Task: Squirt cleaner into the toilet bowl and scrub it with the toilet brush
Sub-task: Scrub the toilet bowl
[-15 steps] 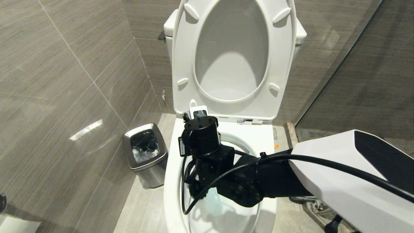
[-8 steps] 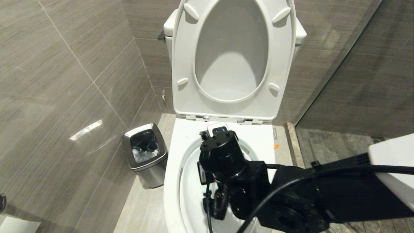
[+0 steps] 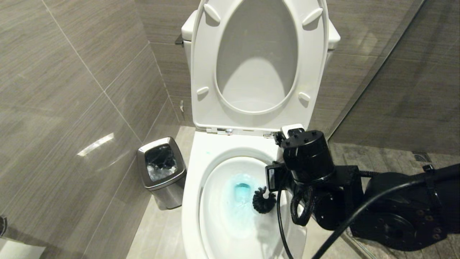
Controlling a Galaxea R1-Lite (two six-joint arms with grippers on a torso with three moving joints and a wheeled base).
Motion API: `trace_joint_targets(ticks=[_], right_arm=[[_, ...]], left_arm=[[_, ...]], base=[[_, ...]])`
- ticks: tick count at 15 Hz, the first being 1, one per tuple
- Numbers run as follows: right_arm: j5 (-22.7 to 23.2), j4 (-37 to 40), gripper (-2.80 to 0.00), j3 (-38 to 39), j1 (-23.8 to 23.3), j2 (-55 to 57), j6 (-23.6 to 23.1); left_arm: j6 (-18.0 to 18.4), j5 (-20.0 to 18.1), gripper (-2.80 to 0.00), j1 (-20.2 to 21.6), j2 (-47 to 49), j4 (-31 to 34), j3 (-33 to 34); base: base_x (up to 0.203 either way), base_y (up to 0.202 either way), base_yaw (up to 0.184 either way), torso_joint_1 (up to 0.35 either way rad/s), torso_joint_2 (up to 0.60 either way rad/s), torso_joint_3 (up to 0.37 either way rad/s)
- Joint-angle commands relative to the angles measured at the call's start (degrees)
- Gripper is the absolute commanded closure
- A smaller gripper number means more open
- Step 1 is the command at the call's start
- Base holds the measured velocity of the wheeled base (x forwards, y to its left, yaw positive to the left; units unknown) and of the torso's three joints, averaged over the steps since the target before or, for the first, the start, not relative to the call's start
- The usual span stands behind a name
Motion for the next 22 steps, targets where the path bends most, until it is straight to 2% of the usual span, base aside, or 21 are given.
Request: trace_joint_targets(ticks=[1, 4, 6, 9, 12, 15, 17, 22], right_arm=[[-0.18, -3.70, 0.00, -4.22, -1.67, 4.40, -2.44], [-0.16, -13.27, 0.00, -9.71, -2.24, 11.93, -8.88], [-0.01, -16.88, 0.00, -16.02, -2.14, 16.46, -11.30], [0.16, -17.10, 0.00, -25.93, -0.20, 20.78, -12.65], [0.61, -13.45, 0.00, -32.26, 4.17, 22.64, -12.64], [0.98, -10.48, 0.00, -33.93, 7.77, 23.54, -10.67], [0.97, -7.22, 0.00, -33.06, 9.80, 22.89, -6.90], [1.69, 5.80, 0.00, -21.42, 13.84, 10.67, 3.45]], left_arm=[[0.01, -0.02, 0.00, -0.02, -0.01, -0.01, 0.00], [0.01, -0.02, 0.00, -0.04, -0.01, -0.01, 0.00], [0.28, -0.22, 0.00, 0.04, -0.01, -0.01, 0.00], [0.31, -0.29, 0.00, 0.04, -0.01, -0.01, 0.00], [0.35, -0.29, 0.00, 0.04, -0.01, -0.01, 0.00], [0.37, -0.37, 0.00, 0.04, -0.01, -0.01, 0.00], [0.37, -0.29, 0.00, 0.03, -0.01, -0.01, 0.00], [0.45, -0.37, 0.00, 0.02, -0.01, 0.24, 0.00]], base=[[0.000, 0.000, 0.000, 0.000, 0.00, 0.000], [0.000, 0.000, 0.000, 0.000, 0.00, 0.000], [0.000, 0.000, 0.000, 0.000, 0.00, 0.000], [0.000, 0.000, 0.000, 0.000, 0.00, 0.000], [0.000, 0.000, 0.000, 0.000, 0.00, 0.000], [0.000, 0.000, 0.000, 0.000, 0.00, 0.000], [0.000, 0.000, 0.000, 0.000, 0.00, 0.000], [0.000, 0.000, 0.000, 0.000, 0.00, 0.000]])
